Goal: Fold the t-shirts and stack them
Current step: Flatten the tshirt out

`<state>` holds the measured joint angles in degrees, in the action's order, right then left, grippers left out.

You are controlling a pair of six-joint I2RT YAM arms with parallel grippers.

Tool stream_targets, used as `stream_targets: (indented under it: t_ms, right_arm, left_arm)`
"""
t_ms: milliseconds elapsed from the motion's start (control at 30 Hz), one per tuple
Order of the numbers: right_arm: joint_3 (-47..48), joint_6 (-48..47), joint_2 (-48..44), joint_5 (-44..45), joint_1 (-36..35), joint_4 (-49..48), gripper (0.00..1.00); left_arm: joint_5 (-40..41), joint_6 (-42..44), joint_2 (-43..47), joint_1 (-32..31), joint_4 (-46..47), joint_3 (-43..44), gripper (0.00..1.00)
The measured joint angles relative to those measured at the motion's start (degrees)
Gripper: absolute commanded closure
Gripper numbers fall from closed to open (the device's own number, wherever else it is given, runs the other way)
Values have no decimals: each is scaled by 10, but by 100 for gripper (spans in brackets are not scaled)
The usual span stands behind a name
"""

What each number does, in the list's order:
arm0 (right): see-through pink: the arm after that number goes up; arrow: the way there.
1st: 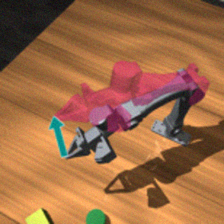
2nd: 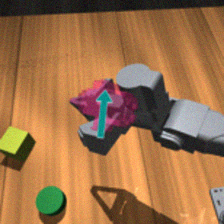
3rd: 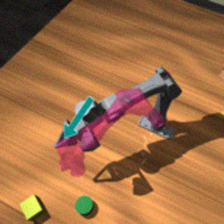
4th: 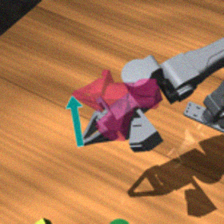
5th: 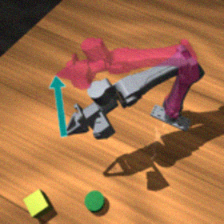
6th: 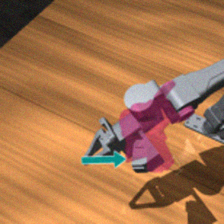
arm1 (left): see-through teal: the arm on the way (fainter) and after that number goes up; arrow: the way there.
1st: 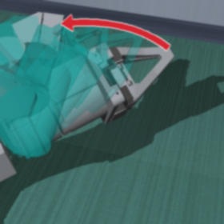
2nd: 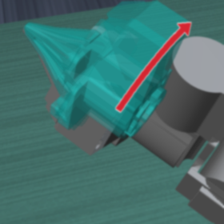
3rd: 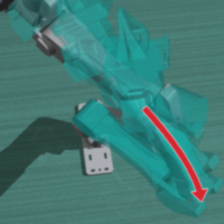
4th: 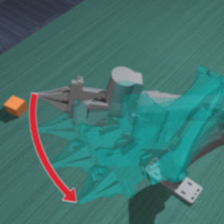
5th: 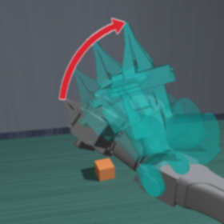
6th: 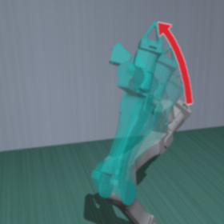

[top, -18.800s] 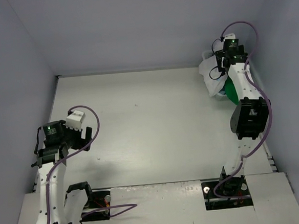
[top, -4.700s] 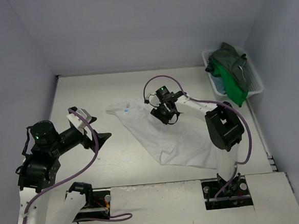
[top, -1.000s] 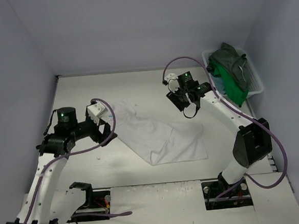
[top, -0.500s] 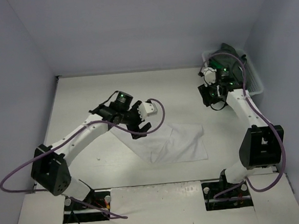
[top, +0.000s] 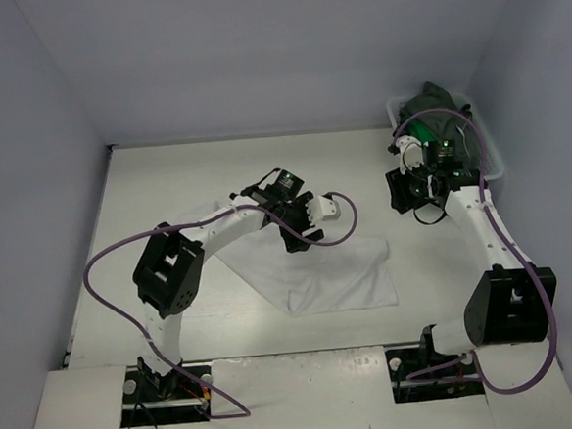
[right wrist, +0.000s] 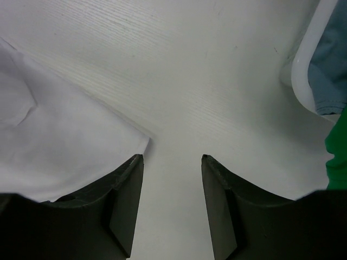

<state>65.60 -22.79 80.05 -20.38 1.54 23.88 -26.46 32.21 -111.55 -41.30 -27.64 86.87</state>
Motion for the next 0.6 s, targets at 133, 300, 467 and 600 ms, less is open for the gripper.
stream_targets:
  t_ms: [133,300,467,600]
  right_arm:
    - [-9,0,0,-12,0,1,57]
    - [-15,2,0,-26,4,2,57]
    - [-15,3,0,-35,7,2,57]
    - [-15,4,0,-41,7,1,57]
  left_arm:
    - [-1,8,-46,-4,9,44,33]
    - [-7,8,-69,-11,15,73,36]
    - [-18,1,-69,-24,19,86,39]
    - [-33,-14,-80,-33,24,102,39]
